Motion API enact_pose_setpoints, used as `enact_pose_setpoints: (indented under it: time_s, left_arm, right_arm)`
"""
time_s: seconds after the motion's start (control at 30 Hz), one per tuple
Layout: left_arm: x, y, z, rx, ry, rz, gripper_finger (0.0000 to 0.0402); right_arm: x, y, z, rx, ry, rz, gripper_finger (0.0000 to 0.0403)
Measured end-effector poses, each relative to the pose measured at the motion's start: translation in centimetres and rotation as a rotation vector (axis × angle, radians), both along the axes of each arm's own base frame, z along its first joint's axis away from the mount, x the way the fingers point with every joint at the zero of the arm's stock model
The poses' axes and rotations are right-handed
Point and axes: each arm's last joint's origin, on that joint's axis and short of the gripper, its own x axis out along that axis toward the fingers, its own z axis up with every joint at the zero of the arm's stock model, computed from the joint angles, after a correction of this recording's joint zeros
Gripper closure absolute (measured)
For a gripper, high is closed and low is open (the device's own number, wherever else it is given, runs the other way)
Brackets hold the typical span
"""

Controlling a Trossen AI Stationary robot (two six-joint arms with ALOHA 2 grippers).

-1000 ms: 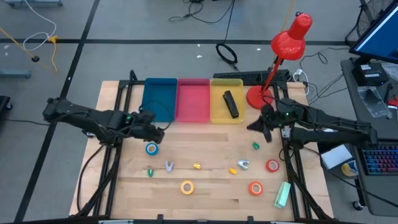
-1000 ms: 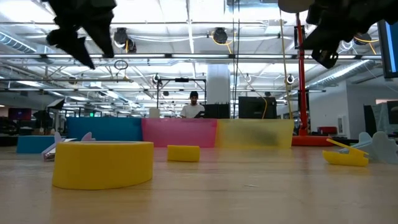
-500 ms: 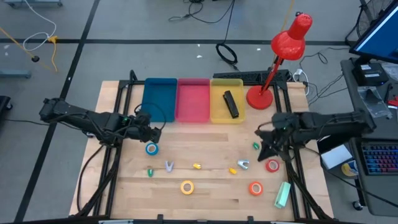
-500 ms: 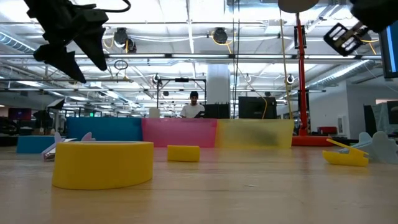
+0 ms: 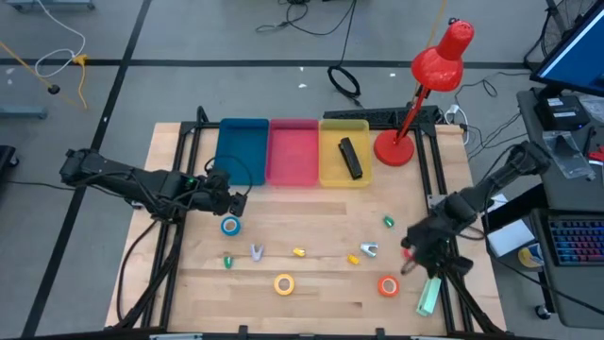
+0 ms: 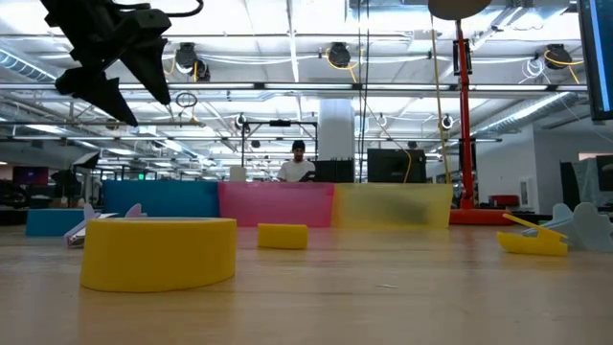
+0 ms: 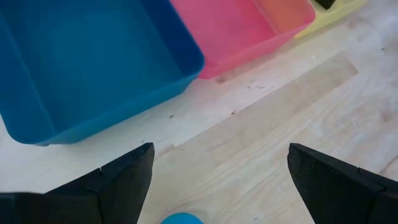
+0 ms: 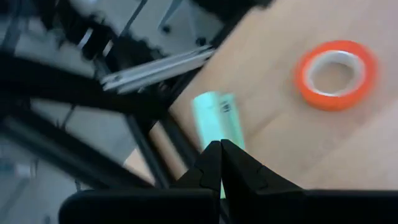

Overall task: Pick and place Stapler, Stapler remover, tape
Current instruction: Put the large light green stapler into the yellow bin

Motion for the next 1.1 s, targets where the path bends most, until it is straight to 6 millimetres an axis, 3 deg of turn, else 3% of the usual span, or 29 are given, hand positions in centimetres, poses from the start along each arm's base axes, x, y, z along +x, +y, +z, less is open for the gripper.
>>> enact_pose_setpoints:
  time_s: [0.17, 0.53, 0.77, 1.1]
  left_arm:
    - [0.0, 0.0, 0.0, 0.004, 0.003, -0.006, 0.0041]
    - [0.0, 0.0, 0.0, 0.011, 0.009, -0.016, 0.0040]
    - [0.0, 0.0, 0.0, 0.019, 0.015, -0.028, 0.0040]
    - [0.0, 0.0, 0.0, 0.018, 0.015, -0.028, 0.0032]
  right_arm:
    - [-0.3, 1.9, -0.3, -0.107, -0.023, 0.085, 0.0402]
    - [-2.1, 6.2, -3.6, -0.274, 0.052, 0.354, 0.0403]
    - [-2.3, 6.6, -4.3, -0.437, -0.034, 0.265, 0.0403]
    - [-2.4, 6.6, -4.2, -0.435, -0.040, 0.263, 0.0403]
